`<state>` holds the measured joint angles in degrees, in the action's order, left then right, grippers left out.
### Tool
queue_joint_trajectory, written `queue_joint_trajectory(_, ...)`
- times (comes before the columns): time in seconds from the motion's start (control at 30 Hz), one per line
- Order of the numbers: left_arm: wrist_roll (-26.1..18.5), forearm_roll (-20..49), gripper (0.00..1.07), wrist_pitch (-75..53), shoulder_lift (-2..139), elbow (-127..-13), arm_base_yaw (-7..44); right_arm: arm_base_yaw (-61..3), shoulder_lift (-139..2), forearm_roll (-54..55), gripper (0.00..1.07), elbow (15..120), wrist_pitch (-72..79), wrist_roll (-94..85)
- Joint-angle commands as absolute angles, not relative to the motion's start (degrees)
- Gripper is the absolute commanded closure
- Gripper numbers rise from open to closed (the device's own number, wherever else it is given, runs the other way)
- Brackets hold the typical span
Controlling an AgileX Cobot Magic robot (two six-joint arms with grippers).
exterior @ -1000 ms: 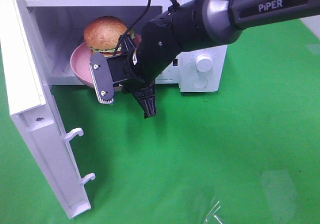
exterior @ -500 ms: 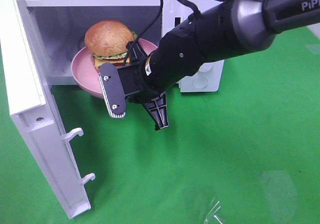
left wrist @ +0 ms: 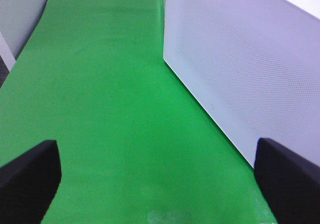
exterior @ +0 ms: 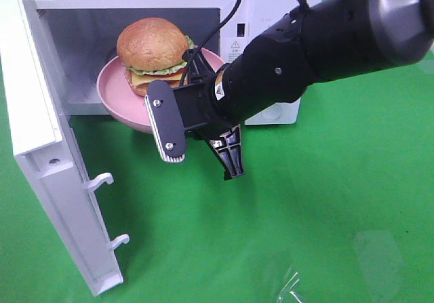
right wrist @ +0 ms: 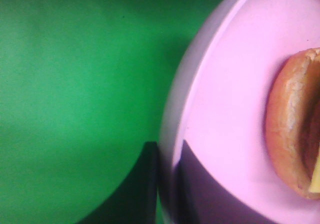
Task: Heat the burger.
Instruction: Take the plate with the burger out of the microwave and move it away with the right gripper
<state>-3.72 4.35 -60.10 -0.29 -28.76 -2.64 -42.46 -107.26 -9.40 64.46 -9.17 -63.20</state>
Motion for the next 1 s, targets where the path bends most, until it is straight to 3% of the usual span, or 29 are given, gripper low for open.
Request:
queue_joint_trajectory(0.03,-3.61,4.64,0.09,-59.7,-1.49,-28.59,-2.86,-42.11,-104.45,-9.63,1.07,63.31,-5.96,-63.2)
queue_joint_trajectory(1.0,-3.61,4.64,0.09,-59.7,-1.49,-28.59,-2.86,-42.28,-82.91,-9.8,1.07,37.93,-3.38,-62.4)
